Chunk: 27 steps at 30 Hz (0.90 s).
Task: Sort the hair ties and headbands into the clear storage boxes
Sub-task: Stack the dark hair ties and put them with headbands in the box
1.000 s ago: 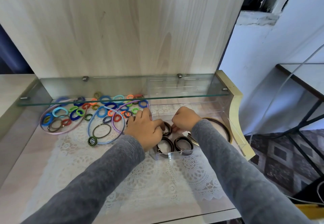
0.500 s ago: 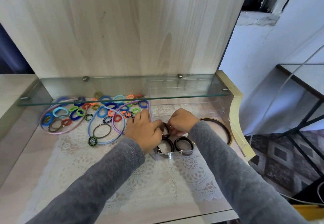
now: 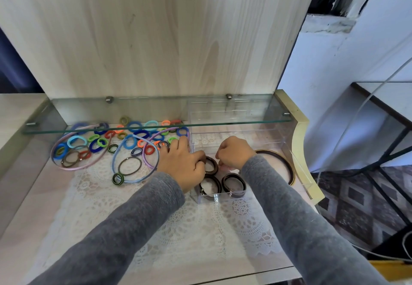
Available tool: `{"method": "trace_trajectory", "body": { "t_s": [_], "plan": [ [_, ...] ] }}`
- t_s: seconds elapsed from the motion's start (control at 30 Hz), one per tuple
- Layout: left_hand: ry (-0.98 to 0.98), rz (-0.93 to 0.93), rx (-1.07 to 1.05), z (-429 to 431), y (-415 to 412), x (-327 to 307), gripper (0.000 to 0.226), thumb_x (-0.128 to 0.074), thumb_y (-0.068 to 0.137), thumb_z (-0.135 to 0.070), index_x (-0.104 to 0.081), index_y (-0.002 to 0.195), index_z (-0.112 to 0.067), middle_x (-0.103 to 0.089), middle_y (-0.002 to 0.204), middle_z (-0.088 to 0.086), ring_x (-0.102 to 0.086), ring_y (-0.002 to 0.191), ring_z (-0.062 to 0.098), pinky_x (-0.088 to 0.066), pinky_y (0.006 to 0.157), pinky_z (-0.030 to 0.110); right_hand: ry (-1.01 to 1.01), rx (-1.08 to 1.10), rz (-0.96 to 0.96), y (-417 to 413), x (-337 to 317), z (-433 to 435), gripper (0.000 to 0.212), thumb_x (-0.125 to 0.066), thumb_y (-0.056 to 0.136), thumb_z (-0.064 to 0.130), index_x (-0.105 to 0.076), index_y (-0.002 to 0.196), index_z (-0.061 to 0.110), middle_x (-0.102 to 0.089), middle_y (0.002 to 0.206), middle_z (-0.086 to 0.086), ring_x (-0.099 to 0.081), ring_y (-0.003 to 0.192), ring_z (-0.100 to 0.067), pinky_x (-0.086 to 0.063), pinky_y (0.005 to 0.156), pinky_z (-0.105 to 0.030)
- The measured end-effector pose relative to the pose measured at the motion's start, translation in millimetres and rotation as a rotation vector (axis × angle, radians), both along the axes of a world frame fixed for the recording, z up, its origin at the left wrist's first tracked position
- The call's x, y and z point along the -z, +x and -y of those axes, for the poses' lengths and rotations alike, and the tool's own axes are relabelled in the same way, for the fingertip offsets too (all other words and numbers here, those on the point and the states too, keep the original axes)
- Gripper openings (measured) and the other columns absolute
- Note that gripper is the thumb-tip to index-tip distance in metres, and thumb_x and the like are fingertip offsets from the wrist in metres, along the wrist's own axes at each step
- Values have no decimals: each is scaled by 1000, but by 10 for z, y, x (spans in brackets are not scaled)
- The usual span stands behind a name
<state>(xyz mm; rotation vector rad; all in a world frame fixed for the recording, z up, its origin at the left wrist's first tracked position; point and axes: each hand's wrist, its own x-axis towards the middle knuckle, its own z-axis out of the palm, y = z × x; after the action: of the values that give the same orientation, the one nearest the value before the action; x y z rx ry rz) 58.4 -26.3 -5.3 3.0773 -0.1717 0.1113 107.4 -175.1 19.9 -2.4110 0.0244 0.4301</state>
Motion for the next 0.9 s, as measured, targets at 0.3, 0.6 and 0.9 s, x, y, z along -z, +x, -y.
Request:
{"method": "trace_trajectory", "body": {
  "t_s": [0.3, 0.6, 0.9],
  "plan": [
    [62, 23, -8, 34, 19, 7, 53, -17, 75, -38, -56, 110, -34, -39, 117, 8, -36, 110, 27, -32, 95, 45, -130, -279, 130, -114, -71, -36, 36, -42, 80, 3, -70, 89, 24, -56, 91, 3, -52, 62, -10, -44, 62, -25],
    [12, 16, -18, 21, 45, -26, 54, -18, 75, -38, -59, 110, -36, -39, 124, 9, -37, 112, 29, -31, 95, 44, -26, -26, 84, -57, 4, 27, 25, -42, 82, 5, -61, 98, 9, -61, 104, -11, -62, 92, -26, -53, 82, -35],
    [-65, 23, -15, 120, -24, 12, 53, -19, 75, -38, -62, 105, -34, -27, 100, 1, -34, 104, 24, -28, 87, 39, 167, 91, -91, 20, 35, -17, 20, -43, 87, 3, -59, 98, 1, -67, 93, -17, -69, 77, -24, -60, 67, -33]
  ]
}}
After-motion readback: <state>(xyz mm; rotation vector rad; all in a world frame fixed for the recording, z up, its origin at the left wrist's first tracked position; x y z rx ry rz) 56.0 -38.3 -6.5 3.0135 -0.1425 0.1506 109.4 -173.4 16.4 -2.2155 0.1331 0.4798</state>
